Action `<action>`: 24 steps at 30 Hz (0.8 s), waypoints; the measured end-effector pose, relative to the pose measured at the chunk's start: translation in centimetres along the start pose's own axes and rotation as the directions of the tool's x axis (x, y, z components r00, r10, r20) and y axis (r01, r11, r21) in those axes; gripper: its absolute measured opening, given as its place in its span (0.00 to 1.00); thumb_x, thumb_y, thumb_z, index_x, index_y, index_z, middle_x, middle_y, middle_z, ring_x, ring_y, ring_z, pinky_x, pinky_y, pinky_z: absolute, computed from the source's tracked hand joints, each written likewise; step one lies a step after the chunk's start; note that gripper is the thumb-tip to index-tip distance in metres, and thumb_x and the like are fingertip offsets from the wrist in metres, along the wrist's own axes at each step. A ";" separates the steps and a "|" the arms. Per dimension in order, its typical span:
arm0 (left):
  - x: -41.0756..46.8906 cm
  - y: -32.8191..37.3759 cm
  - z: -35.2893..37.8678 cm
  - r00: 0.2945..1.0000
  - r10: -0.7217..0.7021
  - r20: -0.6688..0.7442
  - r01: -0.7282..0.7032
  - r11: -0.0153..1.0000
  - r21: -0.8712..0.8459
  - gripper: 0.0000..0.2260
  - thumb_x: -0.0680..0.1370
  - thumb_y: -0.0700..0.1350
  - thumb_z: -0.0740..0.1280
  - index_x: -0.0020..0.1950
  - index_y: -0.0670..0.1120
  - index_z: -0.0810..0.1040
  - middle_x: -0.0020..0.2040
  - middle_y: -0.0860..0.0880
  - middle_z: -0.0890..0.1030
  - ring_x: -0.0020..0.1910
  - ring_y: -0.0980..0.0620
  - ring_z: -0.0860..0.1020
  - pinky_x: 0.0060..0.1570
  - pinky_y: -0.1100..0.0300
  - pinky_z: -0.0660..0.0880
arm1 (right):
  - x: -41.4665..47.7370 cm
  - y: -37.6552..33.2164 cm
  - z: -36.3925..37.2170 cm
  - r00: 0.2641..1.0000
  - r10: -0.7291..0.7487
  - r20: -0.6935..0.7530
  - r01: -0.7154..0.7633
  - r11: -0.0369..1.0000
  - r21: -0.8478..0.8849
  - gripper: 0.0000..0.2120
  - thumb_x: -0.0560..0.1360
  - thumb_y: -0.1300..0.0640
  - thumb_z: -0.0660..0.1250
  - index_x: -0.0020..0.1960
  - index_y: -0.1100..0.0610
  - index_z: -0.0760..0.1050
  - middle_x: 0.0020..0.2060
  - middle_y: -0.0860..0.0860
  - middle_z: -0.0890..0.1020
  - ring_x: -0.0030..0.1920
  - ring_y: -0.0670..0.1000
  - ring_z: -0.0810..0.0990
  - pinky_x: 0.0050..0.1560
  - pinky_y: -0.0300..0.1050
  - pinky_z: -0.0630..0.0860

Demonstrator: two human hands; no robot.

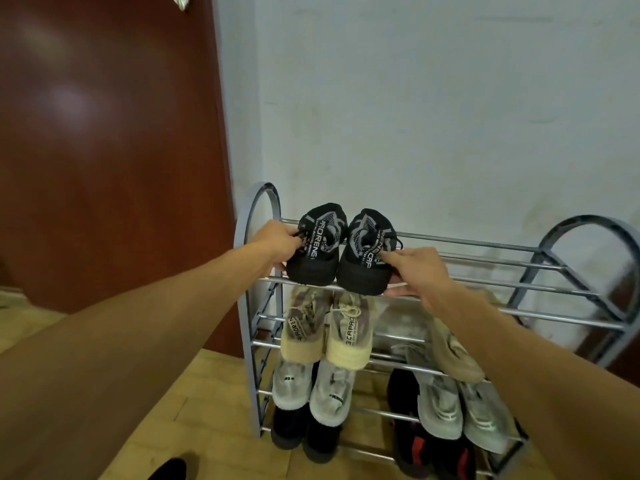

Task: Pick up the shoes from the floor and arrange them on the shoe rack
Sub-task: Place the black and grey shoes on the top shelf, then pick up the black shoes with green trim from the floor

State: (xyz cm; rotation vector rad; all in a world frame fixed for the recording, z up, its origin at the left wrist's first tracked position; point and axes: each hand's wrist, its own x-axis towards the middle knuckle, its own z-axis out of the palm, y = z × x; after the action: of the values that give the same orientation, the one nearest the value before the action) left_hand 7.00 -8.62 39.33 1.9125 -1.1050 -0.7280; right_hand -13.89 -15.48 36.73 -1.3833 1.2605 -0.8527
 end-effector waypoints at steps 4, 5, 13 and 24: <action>-1.5 0.1 -0.2 0.999 -0.012 0.036 0.013 0.999 -0.049 0.16 0.80 0.38 0.59 0.68 0.44 0.73 0.57 0.41 0.79 0.51 0.44 0.77 0.53 0.50 0.77 | -1.5 -0.5 -0.1 1.000 0.007 0.006 -0.007 0.995 -0.097 0.11 0.76 0.53 0.67 0.51 0.60 0.80 0.51 0.60 0.82 0.46 0.57 0.80 0.39 0.49 0.82; -1.9 0.1 -0.3 0.999 -0.011 0.031 0.013 0.998 -0.063 0.17 0.80 0.38 0.59 0.69 0.44 0.72 0.57 0.42 0.78 0.51 0.46 0.75 0.53 0.51 0.76 | -1.9 -0.7 0.1 1.000 -0.014 -0.010 0.012 0.989 -0.147 0.11 0.77 0.52 0.66 0.47 0.60 0.80 0.51 0.60 0.82 0.46 0.57 0.79 0.44 0.53 0.82; -11.2 1.0 -5.6 0.994 0.105 -0.012 -0.105 0.994 -0.023 0.18 0.77 0.40 0.64 0.67 0.49 0.75 0.67 0.45 0.74 0.63 0.48 0.73 0.57 0.57 0.73 | -11.3 -4.1 2.6 0.907 -0.419 0.045 0.339 0.661 -0.670 0.13 0.74 0.63 0.62 0.55 0.57 0.81 0.55 0.53 0.82 0.50 0.54 0.81 0.53 0.51 0.79; -21.6 -12.2 -10.6 0.984 -0.124 0.131 0.095 0.974 0.204 0.13 0.78 0.41 0.63 0.63 0.46 0.78 0.59 0.44 0.79 0.52 0.48 0.77 0.50 0.56 0.75 | -20.8 2.1 14.1 0.759 0.033 0.651 0.625 0.246 -0.741 0.14 0.77 0.61 0.60 0.55 0.64 0.81 0.55 0.60 0.82 0.56 0.61 0.80 0.57 0.54 0.78</action>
State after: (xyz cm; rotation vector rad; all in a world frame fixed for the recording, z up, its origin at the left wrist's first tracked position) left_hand 10.69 17.88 36.37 2.1298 -1.2049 -0.8552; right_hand -5.02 7.99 34.46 -2.7125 0.9642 0.2996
